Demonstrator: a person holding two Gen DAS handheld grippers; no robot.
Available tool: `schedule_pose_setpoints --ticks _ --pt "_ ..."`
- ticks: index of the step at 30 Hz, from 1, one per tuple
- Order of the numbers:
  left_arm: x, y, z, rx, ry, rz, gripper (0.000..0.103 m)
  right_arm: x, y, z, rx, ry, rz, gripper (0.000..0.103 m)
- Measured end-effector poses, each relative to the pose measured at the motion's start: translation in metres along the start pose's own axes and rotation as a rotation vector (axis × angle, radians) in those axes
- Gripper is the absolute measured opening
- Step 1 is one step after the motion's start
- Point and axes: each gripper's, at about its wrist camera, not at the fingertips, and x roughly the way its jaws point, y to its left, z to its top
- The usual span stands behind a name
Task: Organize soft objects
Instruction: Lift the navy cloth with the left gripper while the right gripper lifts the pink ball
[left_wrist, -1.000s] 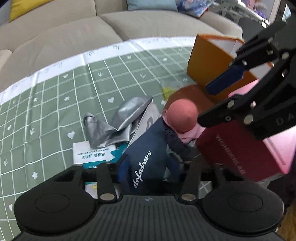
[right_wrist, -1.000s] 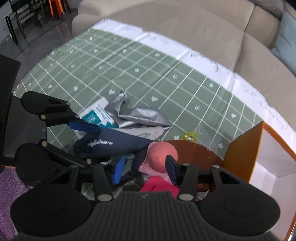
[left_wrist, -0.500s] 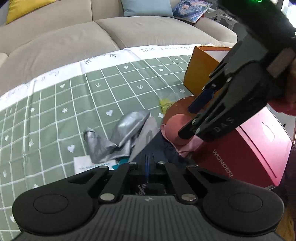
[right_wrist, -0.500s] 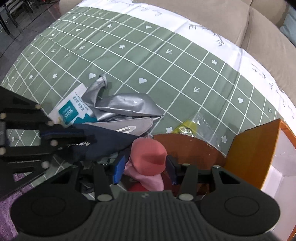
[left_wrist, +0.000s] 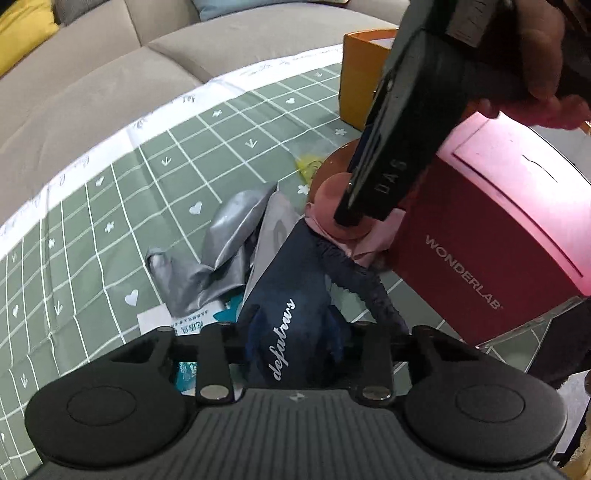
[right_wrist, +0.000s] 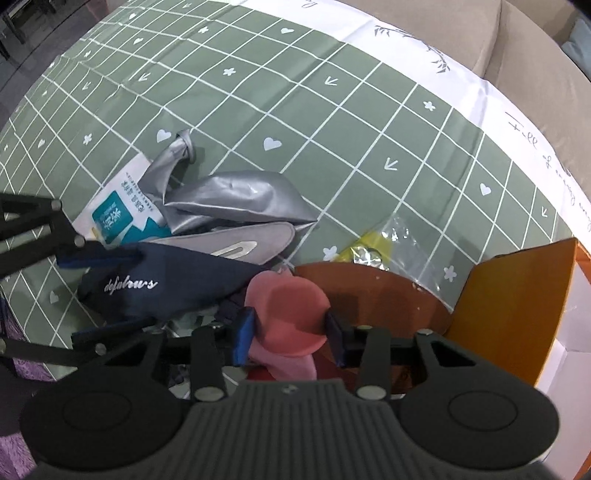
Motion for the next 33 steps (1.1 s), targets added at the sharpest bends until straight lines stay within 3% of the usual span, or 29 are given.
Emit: schedule_pose_setpoints --ticks 1,4,10,18,33 --pt "-0.002 -0.002 0.0 0.009 -0.006 0.004 0.016 -0.001 0.001 -0.001 -0.002 -0.003 -0.001 0.039" --pt "-0.01 -0.005 -0.002 0.006 -0.032 -0.016 0.004 -0.01 0.002 -0.005 -0.011 -0.025 0.003 0.039" --pt "-0.026 -0.007 -0.001 -0.025 -0.07 0.008 0.004 -0.031 0.004 -0.012 -0.004 -0.083 0.009 0.038" --pt "-0.077 0.0 0.016 -0.072 -0.176 0.061 0.003 -0.072 0.007 -0.023 0.009 -0.167 0.019 0.037" --pt "-0.18 -0.032 0.048 -0.008 -0.354 0.175 0.003 -0.167 0.027 -0.068 -0.012 -0.337 0.011 0.037"
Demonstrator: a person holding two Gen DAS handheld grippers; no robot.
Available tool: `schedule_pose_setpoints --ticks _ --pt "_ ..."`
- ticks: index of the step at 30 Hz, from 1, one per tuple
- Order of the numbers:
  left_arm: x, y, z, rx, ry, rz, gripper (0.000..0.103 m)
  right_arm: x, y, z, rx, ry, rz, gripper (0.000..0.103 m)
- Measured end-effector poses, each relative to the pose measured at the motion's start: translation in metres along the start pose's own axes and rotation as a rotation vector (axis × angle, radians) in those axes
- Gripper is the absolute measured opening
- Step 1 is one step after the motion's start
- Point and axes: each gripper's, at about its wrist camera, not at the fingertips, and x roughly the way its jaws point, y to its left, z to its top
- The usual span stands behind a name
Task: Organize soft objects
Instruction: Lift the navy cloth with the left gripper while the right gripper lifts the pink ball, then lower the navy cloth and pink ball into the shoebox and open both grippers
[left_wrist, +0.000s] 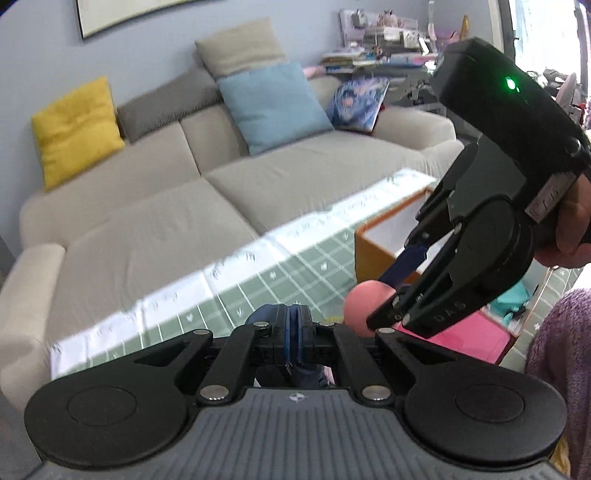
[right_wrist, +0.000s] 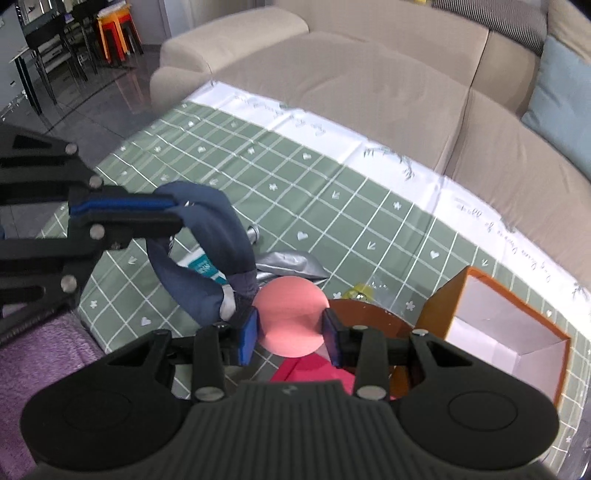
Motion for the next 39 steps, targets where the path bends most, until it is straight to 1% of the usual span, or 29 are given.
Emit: schedule_pose_setpoints --ticks 5,10,15,21,25,30,36,39 --pt "-0.034 -0.014 0.018 0.028 -0.059 0.0 0.003 -0.04 0.003 -0.014 0.009 -0.052 -0.01 0.037" --pt "-0.059 -0.032 0.031 0.05 -0.1 -0.022 0.003 -0.07 0.005 -0.039 0.015 -0.079 -0.035 0.037" --pt "-0.079 -0.056 0.042 0.094 -0.135 -0.04 0.003 -0.088 0.004 -0.068 0.035 -0.083 -0.07 0.037" --pt "-0.088 -0.092 0.062 0.164 -0.186 -0.075 0.003 -0.104 -0.013 -0.101 0.088 -0.085 -0.103 0.037" --pt "-0.08 -0.12 0.079 0.223 -0.209 -0.113 0.003 -0.109 -0.032 -0.123 0.122 -0.071 -0.136 0.037" --pt "-0.059 -0.155 0.096 0.266 -0.219 -0.175 0.003 -0.104 -0.059 -0.145 0.176 -0.039 -0.179 0.037" --pt "-0.023 -0.184 0.107 0.282 -0.199 -0.234 0.003 -0.09 -0.088 -0.167 0.241 -0.001 -0.208 0.037" --pt "-0.003 -0.194 0.111 0.29 -0.18 -0.241 0.003 -0.077 -0.101 -0.173 0.261 0.014 -0.216 0.037"
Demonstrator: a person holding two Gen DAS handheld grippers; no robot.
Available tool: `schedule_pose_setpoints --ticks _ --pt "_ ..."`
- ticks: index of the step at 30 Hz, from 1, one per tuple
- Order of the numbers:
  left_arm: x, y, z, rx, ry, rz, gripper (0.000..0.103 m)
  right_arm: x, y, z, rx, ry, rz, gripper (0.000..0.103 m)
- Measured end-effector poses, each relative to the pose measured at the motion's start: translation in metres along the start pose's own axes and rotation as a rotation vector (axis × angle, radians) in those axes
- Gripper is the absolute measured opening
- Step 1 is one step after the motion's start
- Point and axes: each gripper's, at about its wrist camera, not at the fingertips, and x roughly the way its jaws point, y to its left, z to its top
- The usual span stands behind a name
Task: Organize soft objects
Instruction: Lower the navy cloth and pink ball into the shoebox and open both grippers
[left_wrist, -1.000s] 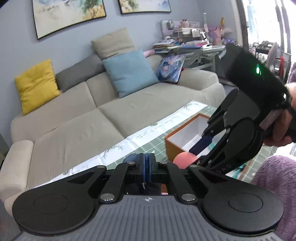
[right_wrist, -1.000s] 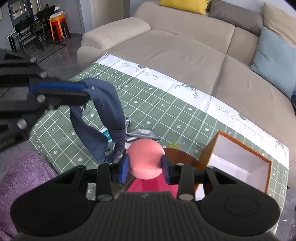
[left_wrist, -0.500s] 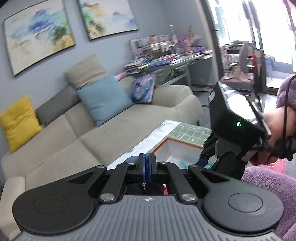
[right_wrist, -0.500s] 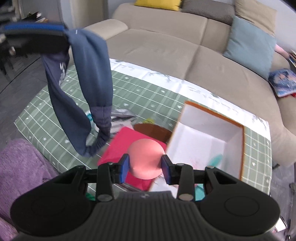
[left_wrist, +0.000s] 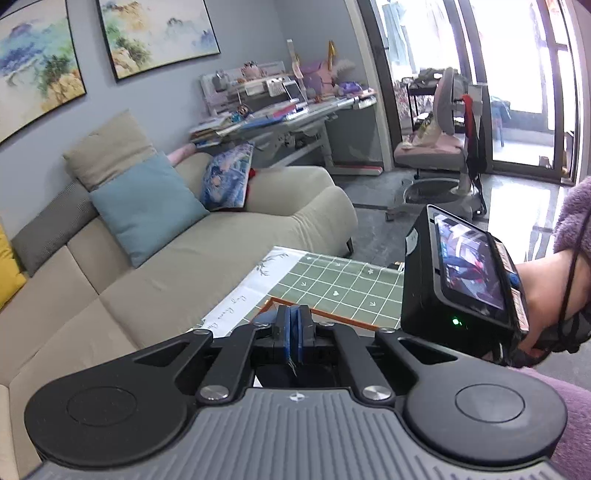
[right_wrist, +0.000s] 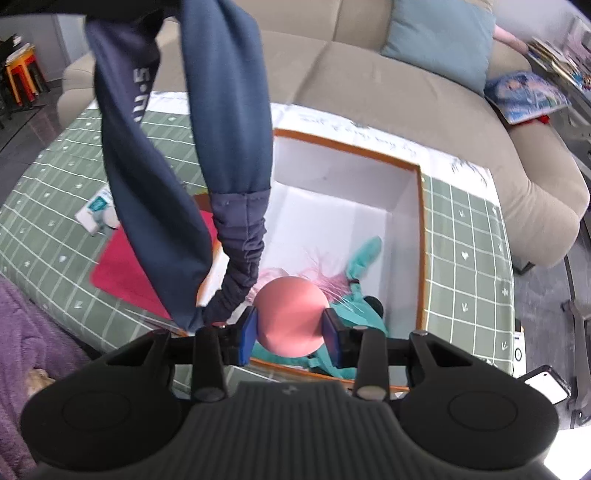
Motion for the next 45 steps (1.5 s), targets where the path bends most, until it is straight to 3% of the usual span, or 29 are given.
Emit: schedule_pose_setpoints --ticks 7,17,29,32,34,36,45 --pt "0.049 0.002 -0.008 0.0 0.07 0.0 0.003 0.035 -0.023 0.003 0.036 0.036 0.006 0.038" --pt "0.13 0.015 -0.056 -0.044 0.273 -0.009 0.003 0.09 -0.044 0.012 0.095 0.096 0.069 0.038" --pt "0.181 0.008 -0.085 0.013 0.42 -0.068 0.009 0.14 -0.047 0.007 0.132 0.166 0.102 0.042" --pt "0.184 0.011 -0.089 0.004 0.43 -0.074 0.016 0.141 -0.045 0.006 0.121 0.162 0.098 0.043" --pt "0.183 0.012 -0.09 0.002 0.44 -0.074 0.032 0.139 -0.044 0.007 0.121 0.16 0.098 0.046" --pt "0.182 0.014 -0.088 -0.008 0.444 -0.079 0.039 0.137 -0.043 0.007 0.115 0.16 0.092 0.048" --pt "0.159 0.015 -0.08 -0.02 0.417 -0.075 0.053 0.106 -0.034 0.005 0.072 0.111 0.019 0.06"
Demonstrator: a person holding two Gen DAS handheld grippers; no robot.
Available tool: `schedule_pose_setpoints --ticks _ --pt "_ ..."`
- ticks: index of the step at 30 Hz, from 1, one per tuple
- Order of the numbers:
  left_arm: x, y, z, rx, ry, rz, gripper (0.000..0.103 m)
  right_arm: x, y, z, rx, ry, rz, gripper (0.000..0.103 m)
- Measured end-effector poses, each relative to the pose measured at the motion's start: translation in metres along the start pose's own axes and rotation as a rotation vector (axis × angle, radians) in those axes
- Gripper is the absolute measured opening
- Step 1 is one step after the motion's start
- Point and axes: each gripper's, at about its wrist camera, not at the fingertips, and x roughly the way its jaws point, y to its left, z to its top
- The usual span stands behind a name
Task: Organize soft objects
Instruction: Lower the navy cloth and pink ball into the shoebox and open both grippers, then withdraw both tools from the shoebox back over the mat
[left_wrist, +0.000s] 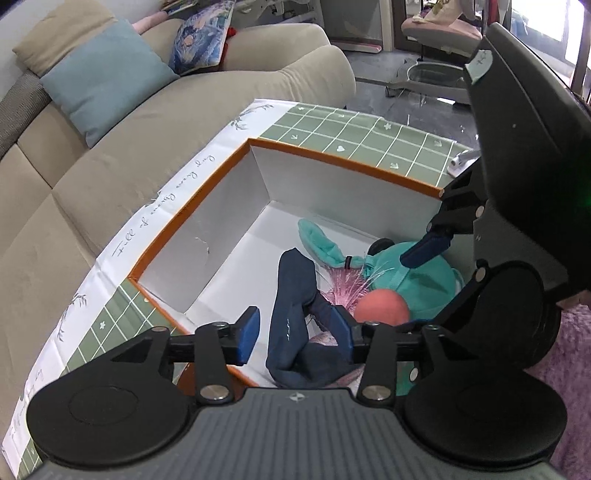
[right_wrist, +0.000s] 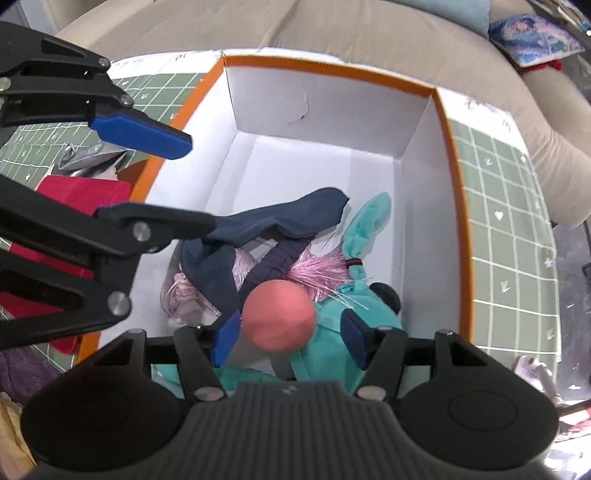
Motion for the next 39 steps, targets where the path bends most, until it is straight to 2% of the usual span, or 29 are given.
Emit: schedule_pose_setpoints --ticks 9,11,12,18,22,29,39 --pt "-0.054 0.002 -0.013 -0.05 -0.055 -0.013 0.058 -0.051 0.013 -0.014 0.023 -0.091 -0.033 0.061" --pt "-0.068 -0.001 -0.019 -0.048 -0.069 -0.017 0.058 -0.062 0.019 -0.018 0.032 -0.119 -0.025 0.067" --pt "-0.075 -0.003 -0.022 -0.052 -0.079 -0.012 0.059 -0.067 0.022 -0.02 0.038 -0.133 -0.025 0.07" --pt "-0.109 -0.007 -0.047 -0.12 -0.113 0.016 0.059 -0.095 0.052 -0.033 0.053 -0.216 0.008 0.07" --pt "-0.126 -0.003 -0.07 -0.172 -0.125 0.075 0.059 -0.108 0.077 -0.039 0.059 -0.258 0.026 0.07" --pt "-0.147 0.011 -0.114 -0.302 -0.125 0.137 0.059 -0.112 0.119 -0.039 0.028 -0.278 0.053 0.07" --pt "-0.169 0.039 -0.188 -0.474 -0.091 0.182 0.059 -0.099 0.178 -0.028 -0.061 -0.235 0.135 0.07"
